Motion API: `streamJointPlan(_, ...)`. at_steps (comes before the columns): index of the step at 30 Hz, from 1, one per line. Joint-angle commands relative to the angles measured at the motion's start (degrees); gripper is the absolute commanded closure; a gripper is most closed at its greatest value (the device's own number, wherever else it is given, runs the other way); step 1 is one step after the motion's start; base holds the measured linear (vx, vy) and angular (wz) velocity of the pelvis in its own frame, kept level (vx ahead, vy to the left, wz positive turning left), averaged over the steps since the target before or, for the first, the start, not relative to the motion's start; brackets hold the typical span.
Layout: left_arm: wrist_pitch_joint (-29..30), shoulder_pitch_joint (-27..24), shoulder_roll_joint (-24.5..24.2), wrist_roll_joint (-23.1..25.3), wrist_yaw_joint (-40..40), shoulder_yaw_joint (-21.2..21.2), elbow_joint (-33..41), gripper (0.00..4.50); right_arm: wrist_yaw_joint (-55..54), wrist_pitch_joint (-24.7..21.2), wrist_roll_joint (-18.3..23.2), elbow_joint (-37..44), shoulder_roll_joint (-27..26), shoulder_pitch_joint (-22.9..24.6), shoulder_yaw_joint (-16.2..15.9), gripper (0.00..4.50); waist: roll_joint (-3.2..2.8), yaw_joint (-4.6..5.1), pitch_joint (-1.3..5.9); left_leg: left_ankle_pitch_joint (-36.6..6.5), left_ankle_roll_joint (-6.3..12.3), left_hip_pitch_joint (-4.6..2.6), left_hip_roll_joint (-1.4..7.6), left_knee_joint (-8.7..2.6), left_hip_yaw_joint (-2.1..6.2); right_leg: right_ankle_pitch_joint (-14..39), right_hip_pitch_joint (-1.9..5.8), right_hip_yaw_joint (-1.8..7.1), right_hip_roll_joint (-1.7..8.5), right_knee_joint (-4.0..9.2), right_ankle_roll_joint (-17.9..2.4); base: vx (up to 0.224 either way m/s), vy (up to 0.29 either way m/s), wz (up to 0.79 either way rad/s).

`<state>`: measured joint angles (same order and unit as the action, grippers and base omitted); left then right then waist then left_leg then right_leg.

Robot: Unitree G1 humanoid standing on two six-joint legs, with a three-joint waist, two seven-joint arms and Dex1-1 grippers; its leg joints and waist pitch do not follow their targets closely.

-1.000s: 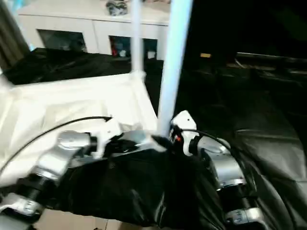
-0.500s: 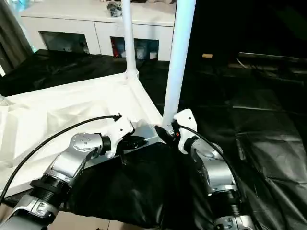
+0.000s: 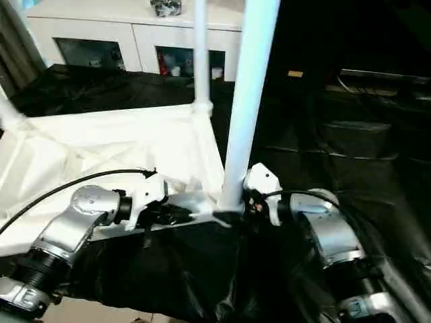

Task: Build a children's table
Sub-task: Rotate leg to tighten

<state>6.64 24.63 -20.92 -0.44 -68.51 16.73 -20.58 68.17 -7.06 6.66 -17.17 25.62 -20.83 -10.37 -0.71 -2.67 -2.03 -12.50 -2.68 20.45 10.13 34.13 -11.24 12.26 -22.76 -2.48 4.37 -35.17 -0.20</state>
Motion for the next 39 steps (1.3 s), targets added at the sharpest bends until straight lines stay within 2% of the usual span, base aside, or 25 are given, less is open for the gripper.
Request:
streamJointPlan(1, -0.9, 1.0, -0.7, -1.1, -2.4, 1.5, -0.4, 4.50, 5.2, 1.0, 0.6, -1.1, 0.4, -0.7, -3.4, 0.93, 0.82, -0.23, 2.88, -3.1, 8.42, -0.18, 3.47, -3.34, 1.13, -0.9, 2.82, 2.35, 3.95, 3.09, -17.3, 0.000, 0.000, 0.00)
streamJointPlan(2, -1.2, 1.1, -1.0, -1.1, -2.9, 1.7, -0.4, 4.50, 6.1, 1.3, 0.4, -1.3, 0.6, -0.8, -3.8, 1.15, 0.72, -0.36, 2.82, -3.9, 7.83, -0.24, 3.52, -3.40, 1.10, 0.2, 2.71, 2.36, 3.95, 3.12, -17.4, 0.000, 0.000, 0.00)
streamJointPlan(5, -1.7, 1.3, -1.4, -0.9, -3.9, 1.9, -0.8, 4.50, 7.4, 1.8, -0.2, -1.7, 1.0, -1.0, -4.7, 1.24, 0.93, -0.58, 2.78, -4.3, 7.10, -0.30, 3.57, -3.46, 1.11, 0.6, 2.77, 2.44, 4.00, 3.12, -17.3, 0.000, 0.000, 0.00)
streamJointPlan(8, -2.2, 1.6, -1.9, -0.9, -4.9, 2.0, -1.2, 4.50, 8.1, 2.8, -0.6, -2.5, 1.0, -1.2, -5.5, 1.60, 1.05, -0.80, 2.90, -3.2, 7.09, -0.29, 3.47, -3.35, 1.07, -0.9, 2.80, 2.46, 3.97, 2.91, -17.2, 0.000, 0.000, 0.00)
streamJointPlan(10, -2.3, 1.6, -2.0, -0.9, -5.0, 2.1, -1.3, 4.50, 8.2, 2.8, -0.6, -2.6, 0.9, -1.2, -5.5, 1.65, 1.04, -0.84, 2.92, -3.0, 7.12, -0.30, 3.43, -3.33, 1.06, -1.1, 2.83, 2.47, 3.95, 2.87, -17.2, 0.000, 0.000, 0.00)
streamJointPlan(11, -2.4, 1.7, -2.2, -1.0, -5.2, 1.9, -1.5, 4.50, 8.0, 2.5, 0.0, -2.7, 0.5, -1.2, -5.3, 1.87, 1.02, -0.85, 2.92, -2.9, 7.17, -0.23, 3.41, -3.30, 1.05, -1.3, 2.86, 2.46, 3.95, 2.84, -17.3, 0.000, 0.000, 0.00)
streamJointPlan(15, -2.3, 1.7, -2.1, -1.1, -4.5, 1.6, -1.7, 4.50, 7.8, 2.3, 0.4, -2.5, 0.2, -0.8, -5.1, 2.00, 1.11, -0.85, 2.94, -3.1, 7.10, -0.21, 3.45, -3.32, 1.08, -1.0, 2.87, 2.43, 3.98, 2.85, -17.3, 0.000, 0.000, 0.00)
streamJointPlan(19, -0.9, 2.0, 0.0, -0.2, 0.8, 0.7, -2.7, 4.50, 2.9, 0.8, 0.9, -1.2, -2.1, 1.1, -3.5, 2.19, 1.17, -0.82, 2.87, -3.7, 6.75, -0.28, 3.54, -3.41, 1.08, -0.4, 2.77, 2.47, 3.98, 2.96, -17.2, 0.000, 0.000, 0.00)
streamJointPlan(22, 0.2, 2.7, 2.3, 0.8, 5.6, 0.1, -3.9, 4.50, -3.0, 1.2, -0.5, -2.6, -4.1, 1.7, -2.5, 2.39, 1.31, -0.73, 2.41, -7.5, 4.73, -0.60, 3.43, -3.86, 1.13, 6.5, 2.46, 2.56, 4.08, 3.93, -16.0, 0.000, 0.000, 0.00)
streamJointPlan(23, 0.6, 3.5, 4.6, 1.5, 10.5, -0.8, -5.3, 4.50, -8.7, 1.3, -2.2, -4.1, -5.9, 1.8, -1.6, 2.42, 1.50, -0.55, 2.23, -10.1, 3.25, -0.82, 3.40, -4.08, 1.19, 11.0, 2.38, 2.60, 4.10, 4.42, -15.0, 0.000, 0.000, 0.00)
streamJointPlan(24, 1.4, 3.8, 6.2, 1.8, 12.8, -0.9, -5.5, 4.50, -13.6, 0.5, -2.8, -5.5, -7.8, 1.7, -0.4, 2.45, 1.45, -0.39, 2.01, -12.0, 1.99, -1.15, 3.29, -4.23, 1.23, 15.5, 2.10, 2.62, 4.07, 4.95, -13.6, 0.000, 0.000, 0.00)
streamJointPlan(26, 2.7, 4.5, 9.8, 3.4, 18.9, -0.7, -6.7, 4.50, -23.5, -2.1, -2.3, -7.6, -12.7, 1.4, 2.9, 2.52, 1.34, -0.08, 1.92, -13.1, 0.37, -1.22, 3.34, -4.61, 1.43, 18.8, 1.94, 2.74, 4.11, 5.32, -12.3, 0.000, 0.000, 0.00)
streamJointPlan(27, 3.3, 4.7, 10.8, 3.4, 19.9, -0.7, -6.9, 4.50, -25.8, -2.6, -2.4, -8.0, -13.9, 1.4, 3.5, 2.53, 1.48, 0.09, 1.88, -14.2, -0.35, -1.08, 3.28, -4.83, 1.72, 21.0, 2.11, 2.63, 4.19, 5.48, -11.1, 0.000, 0.000, 0.00)
streamJointPlan(28, 4.2, 5.0, 12.4, 3.4, 21.6, -0.8, -7.3, 4.50, -28.8, -3.4, -2.7, -8.1, -15.6, 1.2, 3.9, 2.53, 1.54, 0.22, 1.95, -14.1, -0.61, -0.96, 3.31, -4.91, 1.84, 21.0, 2.25, 2.61, 4.18, 5.44, -10.6, 0.000, 0.000, 0.00)
streamJointPlan(30, 4.8, 5.7, 14.6, 3.9, 24.5, -0.8, -8.1, 4.50, -31.3, -3.8, -3.4, -7.7, -17.7, 1.2, 3.3, 2.55, 1.58, 0.46, 1.98, -14.9, -0.38, -1.03, 3.15, -4.90, 1.81, 21.1, 2.01, 2.70, 4.13, 5.77, -9.8, 0.000, 0.000, 0.00)
streamJointPlan(31, 4.9, 5.9, 14.9, 4.0, 24.8, -0.7, -8.2, 4.50, -31.8, -3.9, -3.6, -7.6, -18.1, 1.1, 3.1, 2.55, 0.52, 0.44, 1.99, -14.9, -0.53, -1.04, 3.14, -4.94, 1.92, 20.5, 1.98, 2.80, 4.21, 5.68, -9.8, 0.000, 0.000, 0.00)
streamJointPlan(32, 5.0, 6.4, 16.3, 4.1, 26.2, -0.7, -8.6, 4.50, -33.7, -4.3, -3.9, -7.2, -19.6, 0.9, 2.8, 2.55, 1.05, 0.77, 2.08, -14.6, -0.03, -0.62, 3.00, -4.98, 1.91, 19.0, 2.25, 2.73, 4.09, 5.72, -9.7, 0.000, 0.000, 0.00)
streamJointPlan(34, 4.9, 6.8, 17.2, 4.5, 27.1, -0.4, -8.9, 4.50, -34.8, -4.7, -3.9, -6.9, -20.8, 0.7, 2.5, 2.55, 1.16, 0.77, 2.12, -14.5, 0.39, -0.69, 3.00, -4.87, 1.84, 19.4, 2.12, 2.77, 4.17, 5.84, -9.6, 0.000, 0.000, 0.00)
streamJointPlan(35, 4.5, 7.0, 17.6, 5.1, 27.5, 0.0, -9.1, 4.50, -35.1, -4.7, -3.9, -6.6, -21.5, 0.6, 2.3, 2.55, 1.12, 0.75, 2.22, -14.0, 0.75, -0.56, 2.99, -4.85, 1.83, 19.1, 2.23, 2.78, 4.19, 5.81, -9.5, 0.000, 0.000, 0.00)
streamJointPlan(36, 4.4, 7.1, 17.7, 5.4, 27.6, 0.1, -9.2, 4.50, -35.2, -4.6, -4.1, -6.4, -21.8, 0.6, 2.1, 2.55, 0.65, 0.62, 2.23, -13.8, 0.76, -0.67, 3.07, -4.87, 1.88, 18.6, 2.17, 2.80, 4.22, 5.78, -9.7, 0.000, 0.000, 0.00)
streamJointPlan(39, 3.8, 7.1, 17.5, 6.3, 27.4, 0.5, -9.1, 4.50, -35.7, -3.8, -4.9, -6.2, -21.7, 0.5, 1.9, 2.55, 0.86, 0.65, 2.31, -12.9, 1.28, -0.61, 3.09, -4.80, 1.72, 15.4, 2.20, 2.80, 4.07, 5.58, -10.5, 0.000, 0.000, 0.00)
